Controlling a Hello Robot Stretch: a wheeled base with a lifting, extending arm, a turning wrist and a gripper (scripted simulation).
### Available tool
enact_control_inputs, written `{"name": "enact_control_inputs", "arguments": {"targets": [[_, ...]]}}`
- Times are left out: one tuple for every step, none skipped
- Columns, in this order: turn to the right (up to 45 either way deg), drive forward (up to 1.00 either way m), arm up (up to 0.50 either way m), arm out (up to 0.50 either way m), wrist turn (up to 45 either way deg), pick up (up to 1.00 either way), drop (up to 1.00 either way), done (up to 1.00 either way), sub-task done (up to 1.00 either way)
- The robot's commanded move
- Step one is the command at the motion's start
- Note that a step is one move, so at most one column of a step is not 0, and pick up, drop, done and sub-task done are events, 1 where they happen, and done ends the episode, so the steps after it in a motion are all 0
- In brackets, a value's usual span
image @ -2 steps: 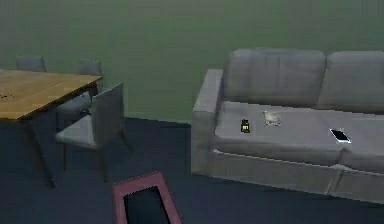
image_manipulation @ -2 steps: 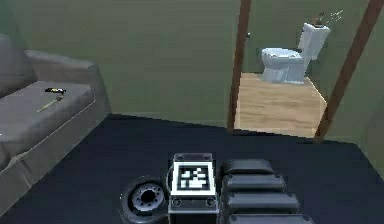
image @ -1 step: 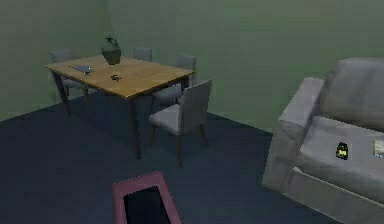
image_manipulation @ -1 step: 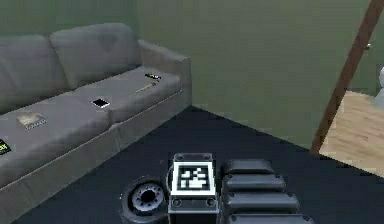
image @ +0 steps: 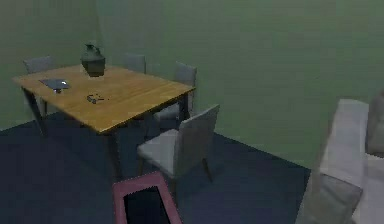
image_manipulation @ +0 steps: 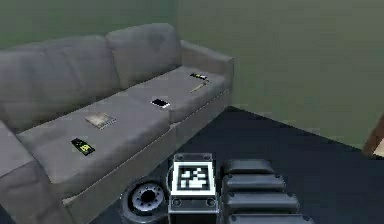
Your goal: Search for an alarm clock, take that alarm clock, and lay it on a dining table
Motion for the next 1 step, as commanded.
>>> {"name": "enact_control_inputs", "arguments": {"targets": [[-45.0,0.00,0.00,0.00,0.0,0.00,0.00,0.00,0.00]]}}
